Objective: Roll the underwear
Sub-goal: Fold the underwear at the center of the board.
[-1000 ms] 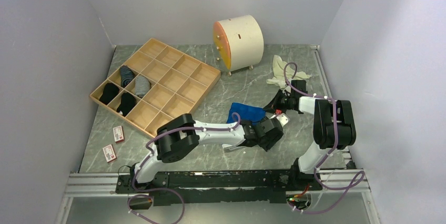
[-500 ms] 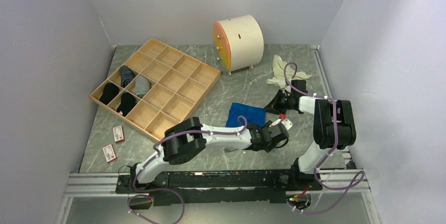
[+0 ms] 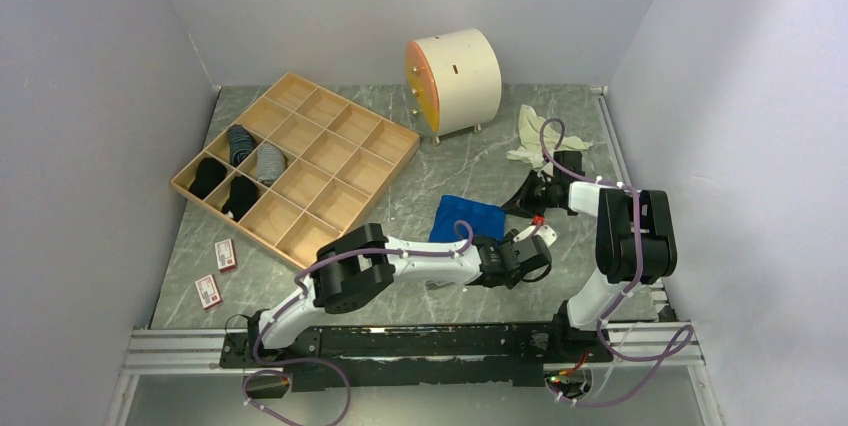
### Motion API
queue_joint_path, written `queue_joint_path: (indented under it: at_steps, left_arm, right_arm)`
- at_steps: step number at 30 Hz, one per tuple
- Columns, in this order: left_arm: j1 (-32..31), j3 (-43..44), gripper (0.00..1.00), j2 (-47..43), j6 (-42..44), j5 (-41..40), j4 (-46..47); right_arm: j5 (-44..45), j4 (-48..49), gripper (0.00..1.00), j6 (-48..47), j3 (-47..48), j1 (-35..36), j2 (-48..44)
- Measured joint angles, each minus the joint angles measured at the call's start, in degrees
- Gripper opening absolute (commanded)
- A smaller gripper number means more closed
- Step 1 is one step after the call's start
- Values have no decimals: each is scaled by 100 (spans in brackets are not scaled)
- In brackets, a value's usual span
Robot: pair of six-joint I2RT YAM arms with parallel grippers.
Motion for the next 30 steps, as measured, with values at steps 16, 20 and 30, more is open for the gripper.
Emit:
queue_joint_path:
  at_steps: [16,20,30]
  left_arm:
    - [-4,-92,44,-81,-13,15,-96]
    - [-2,-59,37,-81,11,68,-188]
    - [-4,28,6,-50,116,162,-402]
  right_arm:
    - [-4,-66,0,-33,22,0,0]
    - [-4,-68,0,-35,22,0,0]
    - [-59,-111,0,-59,31,0,4]
